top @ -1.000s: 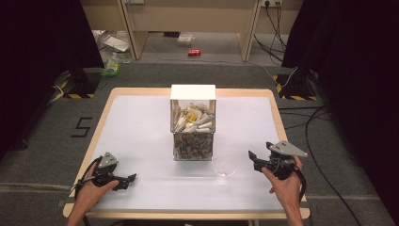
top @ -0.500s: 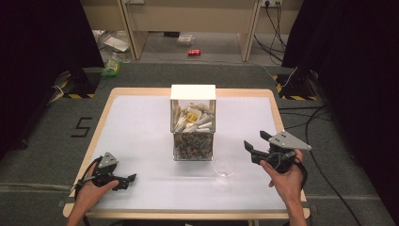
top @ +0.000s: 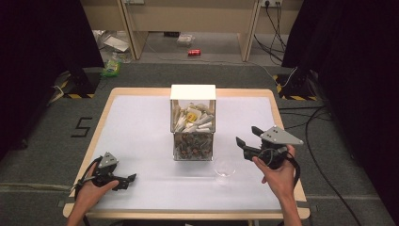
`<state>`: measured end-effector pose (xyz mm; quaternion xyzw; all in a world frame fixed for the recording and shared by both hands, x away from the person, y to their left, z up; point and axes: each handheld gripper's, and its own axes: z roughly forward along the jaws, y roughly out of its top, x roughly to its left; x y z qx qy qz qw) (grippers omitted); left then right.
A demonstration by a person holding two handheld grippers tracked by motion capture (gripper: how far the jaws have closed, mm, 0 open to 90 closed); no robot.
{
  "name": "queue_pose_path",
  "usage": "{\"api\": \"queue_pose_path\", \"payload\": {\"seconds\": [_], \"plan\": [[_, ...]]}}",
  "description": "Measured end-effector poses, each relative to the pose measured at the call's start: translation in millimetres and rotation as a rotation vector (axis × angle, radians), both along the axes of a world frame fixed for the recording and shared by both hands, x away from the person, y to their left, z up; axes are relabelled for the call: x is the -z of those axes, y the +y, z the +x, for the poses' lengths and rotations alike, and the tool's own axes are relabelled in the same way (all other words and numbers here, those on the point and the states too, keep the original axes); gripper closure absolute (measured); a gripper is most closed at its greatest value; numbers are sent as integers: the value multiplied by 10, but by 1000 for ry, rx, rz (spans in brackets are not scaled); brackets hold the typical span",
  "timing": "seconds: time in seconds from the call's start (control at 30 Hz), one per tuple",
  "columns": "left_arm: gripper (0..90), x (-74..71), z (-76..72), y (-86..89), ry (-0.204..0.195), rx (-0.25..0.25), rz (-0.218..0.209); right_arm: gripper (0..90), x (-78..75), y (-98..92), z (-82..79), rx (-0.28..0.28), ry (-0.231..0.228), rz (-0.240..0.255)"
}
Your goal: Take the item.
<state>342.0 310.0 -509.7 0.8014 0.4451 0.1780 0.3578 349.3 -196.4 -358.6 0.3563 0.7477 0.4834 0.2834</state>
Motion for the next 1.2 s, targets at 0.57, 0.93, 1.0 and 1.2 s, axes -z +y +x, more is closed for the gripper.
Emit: {"api": "queue_pose_path", "payload": {"seconds": [0.57,0.93,1.0,1.2], "plan": [[0,0,0,0,0,0,0,339,-134,101,12,-29,-28,8],[0,0,1,1,0,0,0,346,-256,211,37,-73,-54,38],[0,0,1,1,1,1,0,347,-277,235,47,-82,-59,44],[0,-1,1,2,1,1,1,352,-334,316,57,-101,-66,47]]}}
